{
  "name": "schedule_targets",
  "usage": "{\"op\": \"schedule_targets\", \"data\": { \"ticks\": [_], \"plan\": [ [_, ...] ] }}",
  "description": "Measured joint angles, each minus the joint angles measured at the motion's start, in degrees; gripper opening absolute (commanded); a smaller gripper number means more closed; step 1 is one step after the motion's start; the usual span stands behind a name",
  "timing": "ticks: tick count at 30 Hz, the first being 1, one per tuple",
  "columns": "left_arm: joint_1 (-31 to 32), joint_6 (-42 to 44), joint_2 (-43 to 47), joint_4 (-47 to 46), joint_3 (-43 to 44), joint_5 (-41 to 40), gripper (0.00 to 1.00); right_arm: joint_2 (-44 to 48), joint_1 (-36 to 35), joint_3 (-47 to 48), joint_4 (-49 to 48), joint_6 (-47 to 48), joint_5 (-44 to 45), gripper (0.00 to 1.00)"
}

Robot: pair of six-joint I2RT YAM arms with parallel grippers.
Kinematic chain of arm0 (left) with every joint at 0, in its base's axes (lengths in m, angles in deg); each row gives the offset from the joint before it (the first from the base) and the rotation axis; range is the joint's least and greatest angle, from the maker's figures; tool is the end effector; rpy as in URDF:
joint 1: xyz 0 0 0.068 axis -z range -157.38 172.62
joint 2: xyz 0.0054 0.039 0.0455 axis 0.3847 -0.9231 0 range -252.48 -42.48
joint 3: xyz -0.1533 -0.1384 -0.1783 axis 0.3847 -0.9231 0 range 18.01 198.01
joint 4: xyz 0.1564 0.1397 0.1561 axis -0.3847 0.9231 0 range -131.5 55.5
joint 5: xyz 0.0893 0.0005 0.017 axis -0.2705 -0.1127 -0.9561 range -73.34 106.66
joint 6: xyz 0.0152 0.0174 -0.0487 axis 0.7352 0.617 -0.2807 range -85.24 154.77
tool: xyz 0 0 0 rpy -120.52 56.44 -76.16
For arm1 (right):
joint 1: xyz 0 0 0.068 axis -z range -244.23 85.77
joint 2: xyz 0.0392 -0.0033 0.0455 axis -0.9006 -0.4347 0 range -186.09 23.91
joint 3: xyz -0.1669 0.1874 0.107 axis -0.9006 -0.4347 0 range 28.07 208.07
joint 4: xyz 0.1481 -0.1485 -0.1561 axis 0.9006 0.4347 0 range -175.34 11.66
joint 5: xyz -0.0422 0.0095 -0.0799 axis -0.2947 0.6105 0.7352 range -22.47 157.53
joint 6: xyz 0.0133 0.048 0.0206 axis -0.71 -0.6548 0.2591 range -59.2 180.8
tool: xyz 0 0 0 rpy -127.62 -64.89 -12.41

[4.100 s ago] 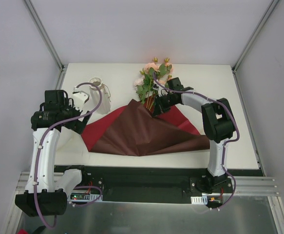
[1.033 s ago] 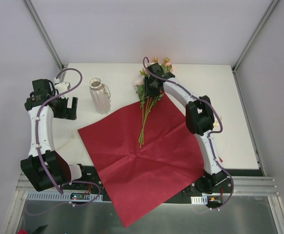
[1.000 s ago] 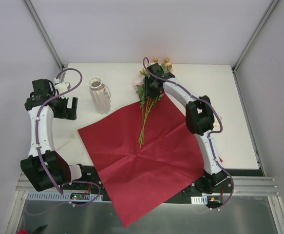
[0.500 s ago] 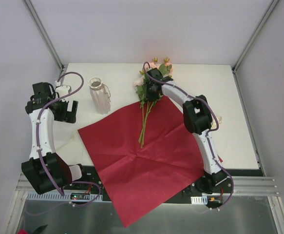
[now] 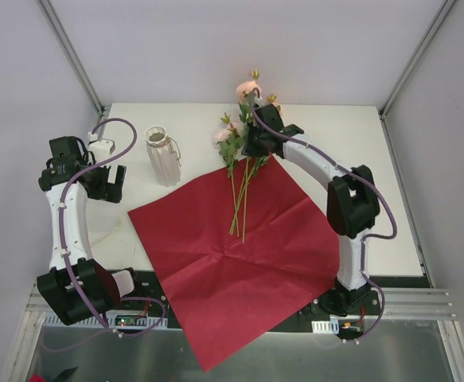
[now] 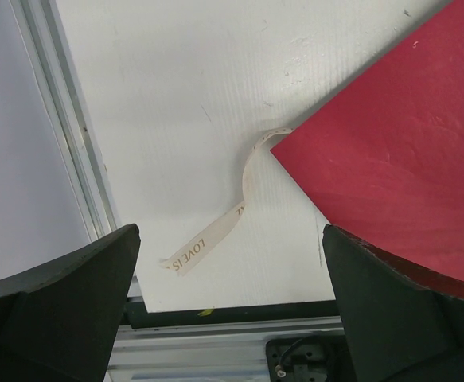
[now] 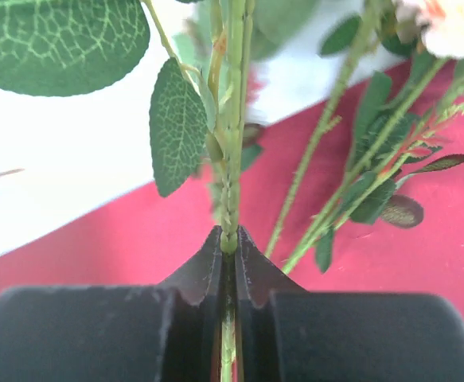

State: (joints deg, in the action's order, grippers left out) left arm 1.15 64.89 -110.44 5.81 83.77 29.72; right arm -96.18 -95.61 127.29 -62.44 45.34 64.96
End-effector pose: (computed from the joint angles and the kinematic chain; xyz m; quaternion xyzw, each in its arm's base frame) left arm 0.2249 0.0799 0.3261 0.1095 0.9266 0.0535 0.3559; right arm 0.4104 0.2521 0.2349 -0.1360 0.9094 0.1749 0.3519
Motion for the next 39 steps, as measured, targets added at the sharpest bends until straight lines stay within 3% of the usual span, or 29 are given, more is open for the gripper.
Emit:
{"op": "schedule_targets", "data": {
  "ticks": [6,11,18,23,27,39],
  "plan": [
    [-0.17,0.07,0.0,1.42,1.4,0.81,0.99,13.9,-2.91,-1.33,-6.45,0.28,0.59,0.01],
    [-1.68,-0.68,-0.39,2.49,3.54,3.02,0.99,16.28,-8.24,5.05,-14.62,4.26,-1.09,0.01],
    [-2.82,-1.77,-3.34,2.73,3.93,4.98,0.99,11.56,-15.45,16.11,-34.36,8.68,-9.53,0.01],
    [-3.78,-2.1,-3.91,2.8,3.65,6.05,0.99,6.23,-16.76,25.49,-44.68,10.64,-10.29,0.01],
    [-4.61,-2.05,-3.65,2.78,2.8,6.54,0.99,3.74,-16.72,27.47,-51.67,12.41,-9.27,0.01],
    [-6.01,-0.63,-2.27,3.39,-0.39,8.02,0.99,-4.79,-16.55,30.49,-57.55,16.46,-5.75,0.01]
  ]
}}
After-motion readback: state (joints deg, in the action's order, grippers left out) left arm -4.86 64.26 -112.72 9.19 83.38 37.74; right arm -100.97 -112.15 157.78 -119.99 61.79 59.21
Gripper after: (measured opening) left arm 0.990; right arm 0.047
